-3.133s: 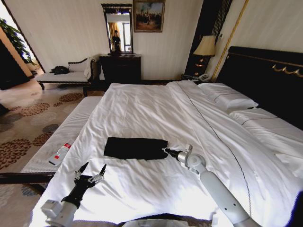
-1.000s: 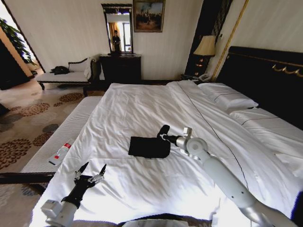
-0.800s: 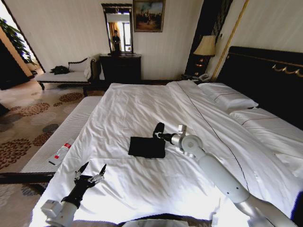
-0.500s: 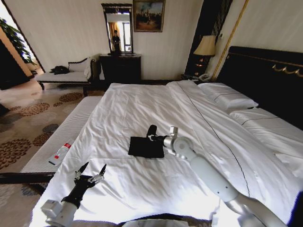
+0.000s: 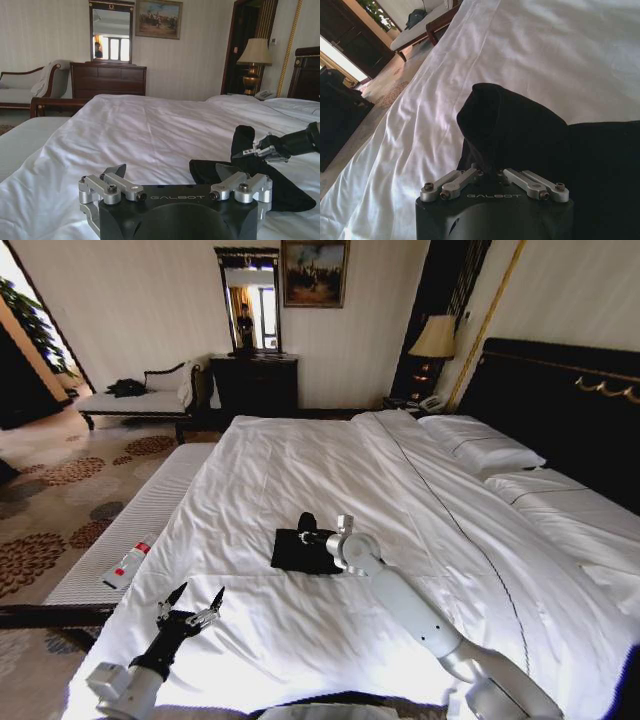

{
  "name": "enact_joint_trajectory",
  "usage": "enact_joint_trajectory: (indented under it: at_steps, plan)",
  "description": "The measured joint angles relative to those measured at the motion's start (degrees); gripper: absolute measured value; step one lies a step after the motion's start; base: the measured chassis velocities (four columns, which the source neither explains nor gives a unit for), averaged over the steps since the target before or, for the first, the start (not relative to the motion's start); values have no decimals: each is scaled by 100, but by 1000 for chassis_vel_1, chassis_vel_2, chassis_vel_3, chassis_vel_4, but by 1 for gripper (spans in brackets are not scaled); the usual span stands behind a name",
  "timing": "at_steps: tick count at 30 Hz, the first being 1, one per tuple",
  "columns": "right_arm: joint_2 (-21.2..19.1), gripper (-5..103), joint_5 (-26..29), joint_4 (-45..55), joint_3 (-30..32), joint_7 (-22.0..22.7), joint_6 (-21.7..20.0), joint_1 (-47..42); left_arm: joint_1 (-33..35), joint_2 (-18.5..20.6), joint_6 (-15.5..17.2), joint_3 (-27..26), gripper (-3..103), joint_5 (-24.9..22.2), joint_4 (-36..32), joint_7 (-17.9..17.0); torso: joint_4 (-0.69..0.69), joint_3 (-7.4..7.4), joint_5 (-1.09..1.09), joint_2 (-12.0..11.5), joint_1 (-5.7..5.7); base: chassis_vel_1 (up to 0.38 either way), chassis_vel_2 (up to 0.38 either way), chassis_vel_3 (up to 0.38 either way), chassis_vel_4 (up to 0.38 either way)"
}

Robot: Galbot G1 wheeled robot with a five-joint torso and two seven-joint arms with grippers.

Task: Fold the clothes on the bed.

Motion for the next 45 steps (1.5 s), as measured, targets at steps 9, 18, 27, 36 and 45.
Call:
enact_joint_trajectory:
  at_steps: [9,18,27,36,45]
  plan:
    - [61,4,-260,-10,-184,-187,13,4,0,0,0,0,100,0,0,0,0,0,0,0,0,0,0,0,0]
    - [225,29,-296,151,-445,-148,-7,143,0,0,0,0,100,0,0,0,1,0,0,0,0,0,0,0,0]
    - [277,67,-442,188,-465,-145,134,161,0,0,0,0,100,0,0,0,1,0,0,1,0,0,0,0,0]
    - [203,98,-1698,-61,-284,-865,1299,-51,0,0,0,0,100,0,0,-1,0,0,0,1,0,0,0,0,0]
    - [607,100,-4346,-1088,-661,-1295,2699,-188,0,0,0,0,100,0,0,-1,2,0,0,1,0,0,0,0,0]
